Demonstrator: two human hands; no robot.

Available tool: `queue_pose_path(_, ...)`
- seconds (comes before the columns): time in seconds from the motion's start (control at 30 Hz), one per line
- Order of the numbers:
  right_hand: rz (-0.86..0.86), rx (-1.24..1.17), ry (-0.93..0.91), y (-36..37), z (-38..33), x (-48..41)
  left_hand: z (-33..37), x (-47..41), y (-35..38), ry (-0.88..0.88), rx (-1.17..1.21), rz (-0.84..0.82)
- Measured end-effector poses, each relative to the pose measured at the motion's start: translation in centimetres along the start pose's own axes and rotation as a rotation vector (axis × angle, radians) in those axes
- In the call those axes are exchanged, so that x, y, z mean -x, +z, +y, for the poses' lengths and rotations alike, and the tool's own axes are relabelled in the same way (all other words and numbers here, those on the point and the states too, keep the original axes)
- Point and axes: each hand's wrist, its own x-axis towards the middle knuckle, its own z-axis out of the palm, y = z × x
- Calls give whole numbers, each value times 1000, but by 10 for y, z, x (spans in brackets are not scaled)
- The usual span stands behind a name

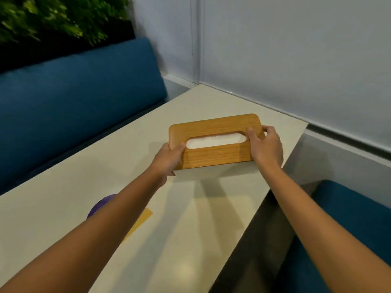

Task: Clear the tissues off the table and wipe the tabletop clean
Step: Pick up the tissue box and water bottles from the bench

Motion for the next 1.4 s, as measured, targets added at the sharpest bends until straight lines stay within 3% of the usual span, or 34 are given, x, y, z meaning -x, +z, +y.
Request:
queue_pose_path(0.2, -219, -22, -96, 90, -52, 65, -62, 25, -108, -74, 21, 234)
queue_pose_path(0.4, -406, -5, -190, 153, -81, 123, -112, 65, -172, -113, 47, 320)
queue_pose_path(0.77, -600, 92, -234, 197, -80, 163, -166, 91, -188, -320, 150, 421)
queue_pose_path(1.4, -623, 22, -243, 208, -70, 159, -169, 94, -191, -317, 181, 409)
